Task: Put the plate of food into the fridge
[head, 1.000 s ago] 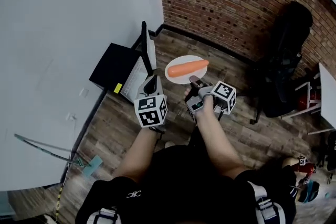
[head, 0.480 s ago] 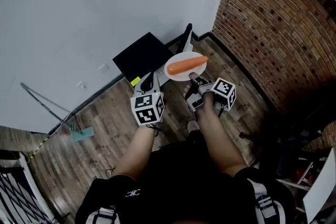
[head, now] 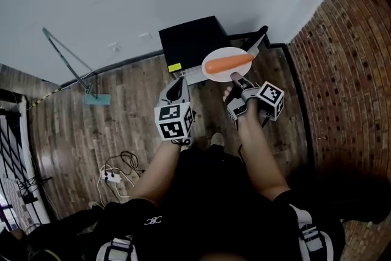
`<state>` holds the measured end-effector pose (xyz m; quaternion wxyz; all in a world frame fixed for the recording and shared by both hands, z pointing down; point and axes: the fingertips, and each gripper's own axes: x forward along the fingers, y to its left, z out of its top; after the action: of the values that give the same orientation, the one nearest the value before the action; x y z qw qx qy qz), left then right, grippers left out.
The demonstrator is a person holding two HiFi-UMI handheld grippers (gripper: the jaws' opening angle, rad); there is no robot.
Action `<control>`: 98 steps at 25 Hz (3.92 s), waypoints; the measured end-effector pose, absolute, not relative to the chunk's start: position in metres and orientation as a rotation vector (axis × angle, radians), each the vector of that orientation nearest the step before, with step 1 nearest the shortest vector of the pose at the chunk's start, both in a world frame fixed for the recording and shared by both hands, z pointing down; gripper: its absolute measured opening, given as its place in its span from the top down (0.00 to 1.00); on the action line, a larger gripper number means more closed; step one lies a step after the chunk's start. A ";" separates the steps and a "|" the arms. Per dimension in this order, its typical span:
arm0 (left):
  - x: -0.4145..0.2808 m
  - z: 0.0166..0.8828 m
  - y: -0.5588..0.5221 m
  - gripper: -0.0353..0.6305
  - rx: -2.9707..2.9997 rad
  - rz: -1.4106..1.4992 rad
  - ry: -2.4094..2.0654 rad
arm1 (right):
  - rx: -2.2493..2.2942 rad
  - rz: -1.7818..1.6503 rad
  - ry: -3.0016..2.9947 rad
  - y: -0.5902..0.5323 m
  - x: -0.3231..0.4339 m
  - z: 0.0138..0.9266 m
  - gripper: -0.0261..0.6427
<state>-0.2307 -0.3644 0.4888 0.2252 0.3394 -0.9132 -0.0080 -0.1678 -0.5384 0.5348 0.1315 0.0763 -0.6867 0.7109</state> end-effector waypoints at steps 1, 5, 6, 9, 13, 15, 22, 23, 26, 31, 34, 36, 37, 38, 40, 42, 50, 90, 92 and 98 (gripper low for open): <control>-0.234 0.494 -0.359 0.95 0.910 -0.020 -2.519 | 0.214 2.055 -1.976 -0.537 -0.173 0.542 0.91; -0.251 0.523 -0.342 0.95 0.813 -0.034 -2.506 | 0.168 2.025 -1.940 -0.528 -0.192 0.577 0.91; -0.253 0.533 -0.339 0.95 0.796 -0.042 -2.499 | 0.154 2.023 -1.935 -0.526 -0.196 0.588 0.91; -0.259 0.570 -0.335 0.95 0.762 -0.050 -2.477 | 0.132 2.000 -1.914 -0.516 -0.204 0.626 0.91; -0.273 0.628 -0.331 0.95 0.759 -0.067 -2.456 | 0.126 1.929 -1.872 -0.494 -0.209 0.692 0.91; -0.282 0.662 -0.329 0.95 0.764 -0.081 -2.446 | 0.136 1.885 -1.846 -0.483 -0.210 0.732 0.91; -0.305 0.791 -0.304 0.95 0.720 -0.110 -2.445 | 0.160 1.861 -1.805 -0.465 -0.232 0.880 0.92; -0.306 0.811 -0.302 0.95 0.712 -0.110 -2.445 | 0.170 1.868 -1.805 -0.468 -0.237 0.904 0.92; -0.315 0.865 -0.299 0.95 0.691 -0.114 -2.465 | 0.207 1.893 -1.824 -0.478 -0.263 0.969 0.92; -0.343 0.932 -0.314 0.95 0.703 -0.125 -2.521 | 0.263 1.999 -1.860 -0.500 -0.322 1.056 0.92; -0.360 0.956 -0.322 0.95 0.709 -0.141 -2.557 | 0.281 2.008 -1.888 -0.513 -0.360 1.096 0.92; -0.369 0.972 -0.324 0.95 0.703 -0.151 -2.576 | 0.284 1.970 -1.912 -0.519 -0.384 1.119 0.92; -0.373 0.981 -0.325 0.95 0.701 -0.152 -2.582 | 0.288 1.948 -1.926 -0.521 -0.395 1.128 0.92; -0.378 0.989 -0.325 0.95 0.698 -0.151 -2.586 | 0.294 1.925 -1.940 -0.523 -0.406 1.136 0.92; -0.386 1.004 -0.325 0.95 0.696 -0.143 -2.590 | 0.326 1.884 -1.955 -0.525 -0.424 1.150 0.92; -0.391 1.016 -0.327 0.95 0.697 -0.136 -2.593 | 0.360 1.859 -1.951 -0.526 -0.433 1.161 0.92; -0.402 1.035 -0.341 0.95 0.736 -0.134 -2.590 | 0.450 1.849 -1.907 -0.531 -0.442 1.181 0.92; -0.320 0.491 -0.383 0.95 0.940 0.044 -2.533 | 0.029 0.337 -2.839 -0.500 -0.285 0.486 0.94; -0.322 0.448 -0.380 0.95 0.935 -0.012 -2.560 | 0.088 0.287 -2.906 -0.506 -0.286 0.436 0.94; -0.334 0.333 -0.381 0.95 0.958 0.002 -2.724 | 0.064 0.260 -3.098 -0.512 -0.287 0.309 0.94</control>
<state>-0.3336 -0.3811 0.3326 0.1266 0.3289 -0.9358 0.0007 -0.2874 -0.5124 0.3092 0.0163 0.0206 -0.9962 0.0835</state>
